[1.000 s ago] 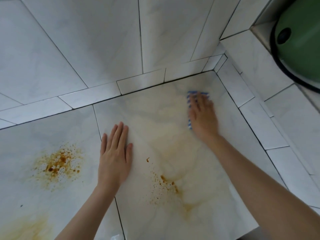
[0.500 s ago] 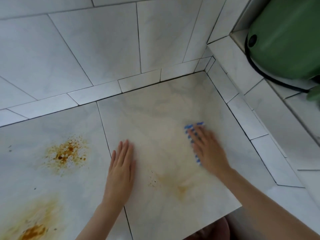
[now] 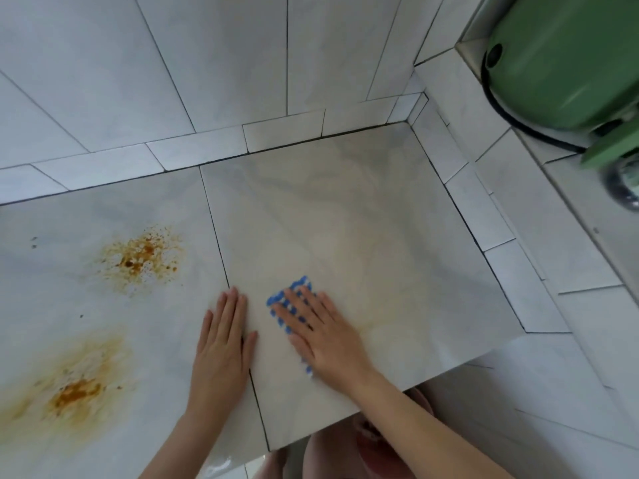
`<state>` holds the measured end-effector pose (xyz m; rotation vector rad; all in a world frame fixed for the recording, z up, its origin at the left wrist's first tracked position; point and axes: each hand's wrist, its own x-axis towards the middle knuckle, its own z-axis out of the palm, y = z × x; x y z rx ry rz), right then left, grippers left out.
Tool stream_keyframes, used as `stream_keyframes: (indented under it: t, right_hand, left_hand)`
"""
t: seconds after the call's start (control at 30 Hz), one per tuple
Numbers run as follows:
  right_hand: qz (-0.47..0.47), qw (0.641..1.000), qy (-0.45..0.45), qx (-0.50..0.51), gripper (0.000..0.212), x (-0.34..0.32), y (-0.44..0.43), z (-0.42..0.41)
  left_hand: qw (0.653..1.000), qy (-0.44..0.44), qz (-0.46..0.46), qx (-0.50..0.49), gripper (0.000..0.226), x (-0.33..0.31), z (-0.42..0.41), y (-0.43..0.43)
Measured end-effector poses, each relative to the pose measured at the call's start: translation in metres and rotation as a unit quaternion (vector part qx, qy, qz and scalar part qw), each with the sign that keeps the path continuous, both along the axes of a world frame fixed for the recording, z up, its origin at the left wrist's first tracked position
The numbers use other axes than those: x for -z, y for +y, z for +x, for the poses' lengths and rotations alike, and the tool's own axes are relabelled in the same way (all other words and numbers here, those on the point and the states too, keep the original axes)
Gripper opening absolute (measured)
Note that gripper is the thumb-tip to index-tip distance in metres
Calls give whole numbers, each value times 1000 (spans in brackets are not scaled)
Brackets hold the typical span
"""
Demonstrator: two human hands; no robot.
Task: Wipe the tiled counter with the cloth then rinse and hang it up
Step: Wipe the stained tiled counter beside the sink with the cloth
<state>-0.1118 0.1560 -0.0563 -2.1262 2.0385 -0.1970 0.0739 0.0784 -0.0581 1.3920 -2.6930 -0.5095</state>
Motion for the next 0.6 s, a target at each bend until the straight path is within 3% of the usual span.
stream_keyframes:
  t: [0.07, 0.13, 0.23, 0.33, 0.4, 0.5, 0.6]
  right_hand:
    - [15, 1000, 4, 26, 46, 6, 13, -34]
    - [27, 989, 28, 141, 48, 12, 31, -85]
    - [49, 944, 53, 323, 54, 7, 67, -144]
    - [55, 911, 65, 405, 58, 1, 64, -130]
    - [41, 920, 54, 385, 56, 0, 52, -87]
    - [16, 965, -6, 262, 51, -3, 48, -2]
    - [9, 986, -31, 163, 50, -6, 51, 54]
  left_hand:
    - [1000, 3, 1, -1, 58, -1, -1, 1]
    - [1000, 1, 2, 1, 58, -2, -1, 1]
    - [1000, 8, 3, 0, 58, -2, -1, 0]
    - [1000, 11, 1, -3, 58, 0, -1, 1]
    - [1000, 12, 3, -5, 58, 0, -1, 1]
    - [1000, 11, 6, -3, 59, 0, -1, 0]
    - [1000, 11, 14, 0, 60, -1, 0, -1]
